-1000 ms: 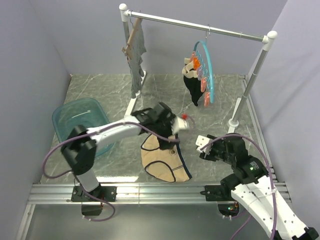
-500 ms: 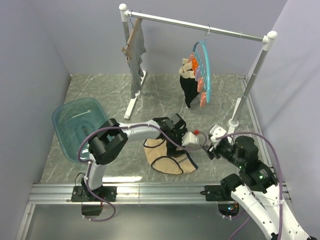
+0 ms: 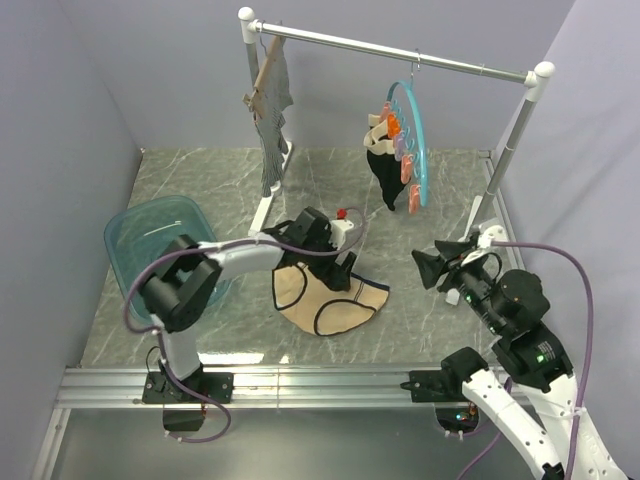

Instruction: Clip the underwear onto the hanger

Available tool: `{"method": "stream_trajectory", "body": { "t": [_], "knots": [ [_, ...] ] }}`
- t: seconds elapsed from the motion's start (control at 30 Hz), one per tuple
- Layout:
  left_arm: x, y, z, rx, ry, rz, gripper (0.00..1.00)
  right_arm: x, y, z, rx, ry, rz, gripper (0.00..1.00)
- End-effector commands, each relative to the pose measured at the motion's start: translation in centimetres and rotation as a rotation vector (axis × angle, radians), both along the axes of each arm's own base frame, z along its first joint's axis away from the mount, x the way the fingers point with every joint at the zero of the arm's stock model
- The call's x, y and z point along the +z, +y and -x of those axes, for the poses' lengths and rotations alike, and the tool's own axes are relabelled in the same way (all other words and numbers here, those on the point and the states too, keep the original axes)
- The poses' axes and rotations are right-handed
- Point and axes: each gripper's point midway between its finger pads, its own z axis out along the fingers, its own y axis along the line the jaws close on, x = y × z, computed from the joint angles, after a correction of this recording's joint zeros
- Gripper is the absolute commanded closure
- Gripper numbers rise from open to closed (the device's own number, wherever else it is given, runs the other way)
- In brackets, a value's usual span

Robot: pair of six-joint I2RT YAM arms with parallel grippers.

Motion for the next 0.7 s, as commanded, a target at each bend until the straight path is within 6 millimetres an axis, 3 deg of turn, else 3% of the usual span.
{"method": "stream_trajectory", "body": {
  "t": [0.0,0.1,0.23,0.37,0.5,0.6,0.67],
  "knots": [
    [10.9,-2.7,0.3,-0.035,-0.121,0.325,0.04,5.8,-0.4,-0.8,-0.053,-0.113,-0.128,0.39],
    [16.4,-1.7,-0.9,-0.020,-0.238,0.448,0.04,5.5,-1.1,-1.5,-0.097,-0.128,-0.091,0.40],
    [21.3,0.2,-4.4,0.063,-0.398,0.503,0.07,1.8,-1.4,-2.7,-0.134,-0.046,-0.008,0.41],
    [23.1,0.5,-7.5,0.103,-0.502,0.484,0.12,-1.8,-1.8,-3.7,-0.148,0.066,0.063,0.41],
    [25.1,-0.3,-9.5,0.106,-0.517,0.548,0.17,-5.1,-2.2,-4.3,-0.148,0.251,0.008,0.42],
    [27.5,-1.4,-10.4,0.068,-0.551,0.632,0.18,-4.4,-2.7,-6.3,-0.138,0.262,-0.045,0.42],
    [28.0,-2.2,-11.0,0.038,-0.577,0.667,0.21,-2.2,-3.0,-7.9,-0.117,0.210,-0.066,0.42]
  ]
}}
